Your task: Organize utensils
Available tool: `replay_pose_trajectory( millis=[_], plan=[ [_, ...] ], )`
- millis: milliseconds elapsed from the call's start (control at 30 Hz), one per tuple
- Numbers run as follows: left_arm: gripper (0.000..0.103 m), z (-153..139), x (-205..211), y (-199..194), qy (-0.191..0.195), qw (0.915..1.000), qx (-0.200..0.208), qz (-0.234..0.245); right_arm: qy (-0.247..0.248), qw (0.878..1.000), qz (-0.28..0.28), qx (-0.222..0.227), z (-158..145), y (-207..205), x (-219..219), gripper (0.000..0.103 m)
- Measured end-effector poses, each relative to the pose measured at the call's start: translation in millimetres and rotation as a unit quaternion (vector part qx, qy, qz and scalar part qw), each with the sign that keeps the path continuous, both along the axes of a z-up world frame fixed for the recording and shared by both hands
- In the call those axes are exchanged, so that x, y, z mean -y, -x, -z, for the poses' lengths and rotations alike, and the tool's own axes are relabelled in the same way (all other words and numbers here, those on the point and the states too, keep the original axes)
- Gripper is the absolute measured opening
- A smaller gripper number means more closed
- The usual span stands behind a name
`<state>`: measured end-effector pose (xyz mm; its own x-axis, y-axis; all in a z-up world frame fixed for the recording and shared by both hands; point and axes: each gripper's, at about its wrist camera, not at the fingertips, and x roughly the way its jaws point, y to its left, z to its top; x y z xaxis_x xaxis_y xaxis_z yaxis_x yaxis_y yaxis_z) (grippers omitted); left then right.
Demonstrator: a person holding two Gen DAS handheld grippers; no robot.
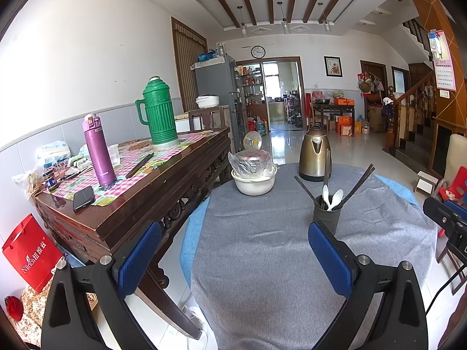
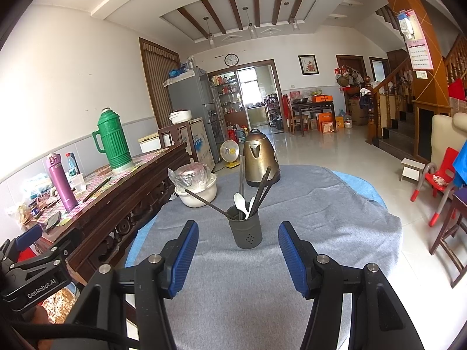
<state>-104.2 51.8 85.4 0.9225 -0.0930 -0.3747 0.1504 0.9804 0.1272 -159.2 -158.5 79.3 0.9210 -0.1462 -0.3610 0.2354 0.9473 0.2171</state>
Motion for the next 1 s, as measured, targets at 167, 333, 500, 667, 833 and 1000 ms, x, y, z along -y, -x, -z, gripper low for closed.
replay_pose_trajectory(
  millis=[167,333,500,667,833,1000],
  plan=[
    [0.101,0.0,0.0,0.1,0.0,1.0,0.0,0.0,0.0,1.0,0.001,0.001,0.1,0.9,-1.4,0.061],
    [0.101,0.2,0.1,0.3,0.0,1.0,0.0,0.0,0.0,1.0,0.001,0.001,-0.2,1.4,-2.1,0.061],
    [0.101,0.4,0.2,1.0,0.0,1.0,0.0,0.0,-0.001,1.0,0.002,0.002,-0.1,1.7,-3.2,0.061],
    [0.101,0.5,0.2,2.0,0.0,1.0,0.001,0.0,0.0,1.0,0.001,0.002,0.0,1.7,-3.2,0.061],
    [0.101,-0.7,0.2,2.5,0.0,1.0,0.002,0.002,0.0,1.0,0.002,0.002,0.0,1.6,-3.3,0.061],
    [0.101,-2.3,0.2,2.6,0.0,1.0,0.002,0.003,0.0,1.0,0.001,0.002,0.3,1.7,-3.3,0.061]
  ],
)
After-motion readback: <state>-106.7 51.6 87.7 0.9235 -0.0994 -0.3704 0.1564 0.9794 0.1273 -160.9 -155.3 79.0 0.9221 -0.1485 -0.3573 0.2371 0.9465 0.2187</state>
